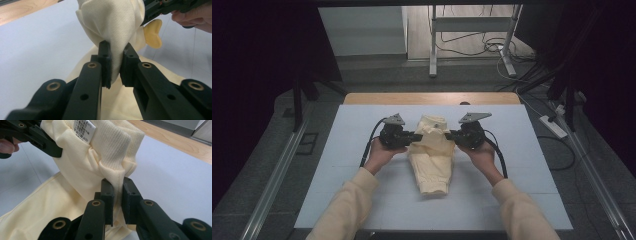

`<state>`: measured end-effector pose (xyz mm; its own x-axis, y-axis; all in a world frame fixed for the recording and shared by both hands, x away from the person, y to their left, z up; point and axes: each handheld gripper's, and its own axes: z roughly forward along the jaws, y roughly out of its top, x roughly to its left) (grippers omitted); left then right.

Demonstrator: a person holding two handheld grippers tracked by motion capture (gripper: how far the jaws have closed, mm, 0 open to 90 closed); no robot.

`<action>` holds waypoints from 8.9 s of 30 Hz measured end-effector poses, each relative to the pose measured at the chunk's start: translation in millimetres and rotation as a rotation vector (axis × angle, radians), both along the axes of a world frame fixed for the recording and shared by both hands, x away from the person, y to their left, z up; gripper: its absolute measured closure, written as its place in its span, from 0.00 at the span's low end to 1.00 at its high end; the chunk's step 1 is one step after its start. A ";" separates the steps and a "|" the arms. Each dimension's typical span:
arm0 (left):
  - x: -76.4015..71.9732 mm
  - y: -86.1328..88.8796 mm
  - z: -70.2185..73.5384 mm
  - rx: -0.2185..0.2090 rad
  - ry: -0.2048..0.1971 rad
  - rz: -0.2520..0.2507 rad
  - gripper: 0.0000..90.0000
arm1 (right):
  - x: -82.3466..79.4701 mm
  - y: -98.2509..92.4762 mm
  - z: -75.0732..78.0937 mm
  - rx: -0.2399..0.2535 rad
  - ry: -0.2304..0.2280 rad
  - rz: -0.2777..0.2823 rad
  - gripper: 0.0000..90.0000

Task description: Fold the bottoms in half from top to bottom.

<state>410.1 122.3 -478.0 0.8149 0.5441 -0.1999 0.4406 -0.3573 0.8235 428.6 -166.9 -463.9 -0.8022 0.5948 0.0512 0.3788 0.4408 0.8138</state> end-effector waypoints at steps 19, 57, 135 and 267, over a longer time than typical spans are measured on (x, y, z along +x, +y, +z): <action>-12.1 -1.9 -1.9 0.020 0.001 -0.013 0.89 | -17.2 -7.0 -7.9 0.053 0.007 0.008 0.90; -46.2 -4.2 -24.1 0.093 0.058 -0.040 0.84 | -52.8 -7.6 -24.7 -0.008 0.045 0.075 0.89; -65.7 27.8 -1.3 0.049 0.066 0.067 0.35 | -76.6 31.1 -8.8 -0.087 0.135 0.194 0.99; -81.0 46.8 -7.1 0.082 0.073 0.119 0.31 | -106.1 25.4 -46.4 -0.123 0.112 0.235 1.00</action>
